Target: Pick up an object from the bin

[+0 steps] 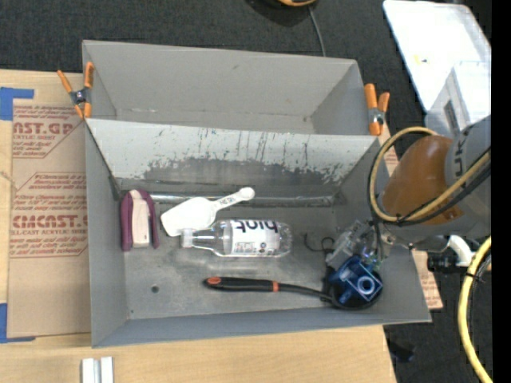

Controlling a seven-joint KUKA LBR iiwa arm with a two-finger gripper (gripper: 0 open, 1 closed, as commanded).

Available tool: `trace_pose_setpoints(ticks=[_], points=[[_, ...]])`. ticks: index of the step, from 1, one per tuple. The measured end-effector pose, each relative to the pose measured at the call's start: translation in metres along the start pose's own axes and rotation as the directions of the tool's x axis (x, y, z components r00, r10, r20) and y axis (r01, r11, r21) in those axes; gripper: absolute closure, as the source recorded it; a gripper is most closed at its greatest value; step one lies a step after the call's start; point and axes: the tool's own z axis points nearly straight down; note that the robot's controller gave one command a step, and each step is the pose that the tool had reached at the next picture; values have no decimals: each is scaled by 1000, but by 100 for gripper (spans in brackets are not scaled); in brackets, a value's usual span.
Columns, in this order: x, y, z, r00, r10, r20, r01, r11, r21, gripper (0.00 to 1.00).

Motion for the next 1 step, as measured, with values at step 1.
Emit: trace_pose_setpoints(ticks=[1], points=[[-7,-1,0,999,-47,0,47,999,-3,100]])
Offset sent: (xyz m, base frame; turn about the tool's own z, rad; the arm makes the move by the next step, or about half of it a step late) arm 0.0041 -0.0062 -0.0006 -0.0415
